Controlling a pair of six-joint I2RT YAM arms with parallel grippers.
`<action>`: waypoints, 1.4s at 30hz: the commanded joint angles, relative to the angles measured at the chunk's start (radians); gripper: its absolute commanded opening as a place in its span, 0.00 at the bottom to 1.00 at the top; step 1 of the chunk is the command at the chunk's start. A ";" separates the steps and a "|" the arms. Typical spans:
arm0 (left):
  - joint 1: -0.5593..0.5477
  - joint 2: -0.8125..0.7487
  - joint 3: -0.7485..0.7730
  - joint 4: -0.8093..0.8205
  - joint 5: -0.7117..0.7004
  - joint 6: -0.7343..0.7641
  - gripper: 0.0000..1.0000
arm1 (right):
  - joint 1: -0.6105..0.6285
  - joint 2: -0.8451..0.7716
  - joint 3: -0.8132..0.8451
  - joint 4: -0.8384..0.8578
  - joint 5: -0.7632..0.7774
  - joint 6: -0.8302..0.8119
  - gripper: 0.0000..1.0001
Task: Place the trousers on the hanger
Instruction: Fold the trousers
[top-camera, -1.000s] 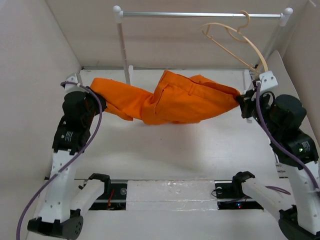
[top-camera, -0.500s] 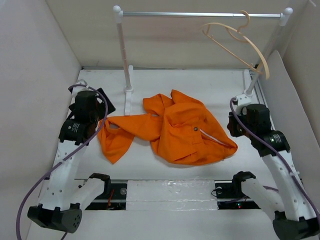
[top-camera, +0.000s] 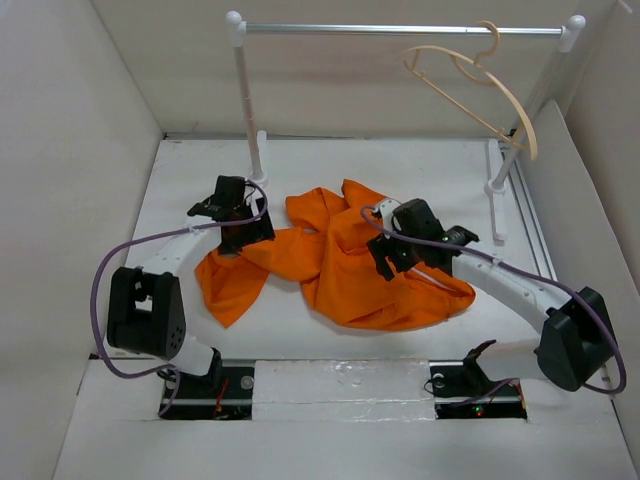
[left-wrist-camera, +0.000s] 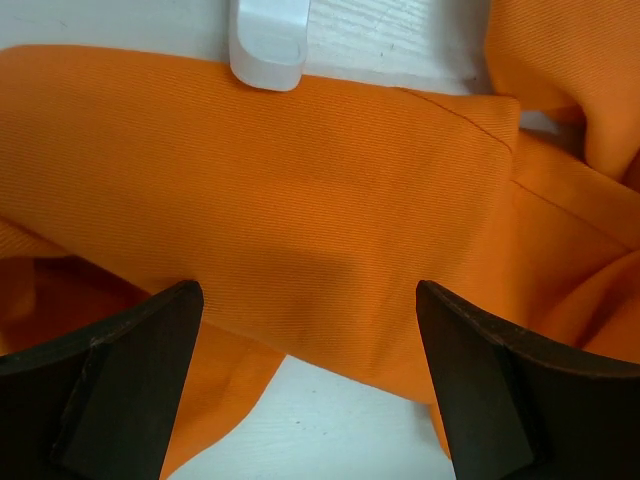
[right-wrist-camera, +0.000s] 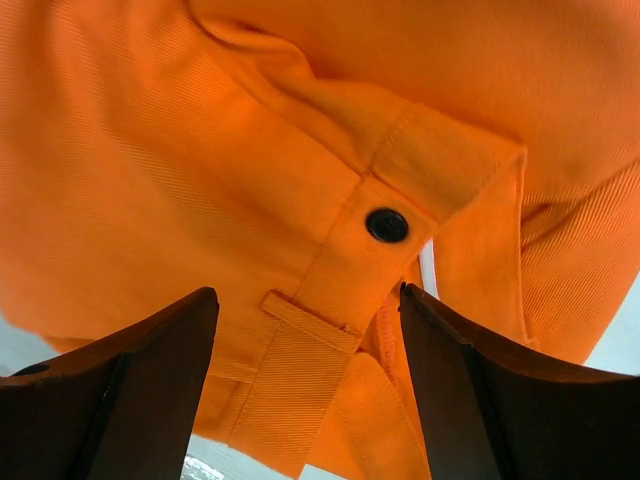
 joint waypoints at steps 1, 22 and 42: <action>-0.001 0.002 -0.003 0.085 0.056 0.005 0.85 | -0.012 -0.028 -0.078 0.098 0.053 0.117 0.79; -0.001 -0.079 -0.138 0.128 -0.100 -0.086 0.16 | -0.224 -0.060 -0.204 0.436 -0.064 0.039 0.92; 0.050 -0.029 -0.241 0.165 -0.214 -0.209 0.76 | -0.281 0.110 -0.143 0.533 -0.285 0.040 0.74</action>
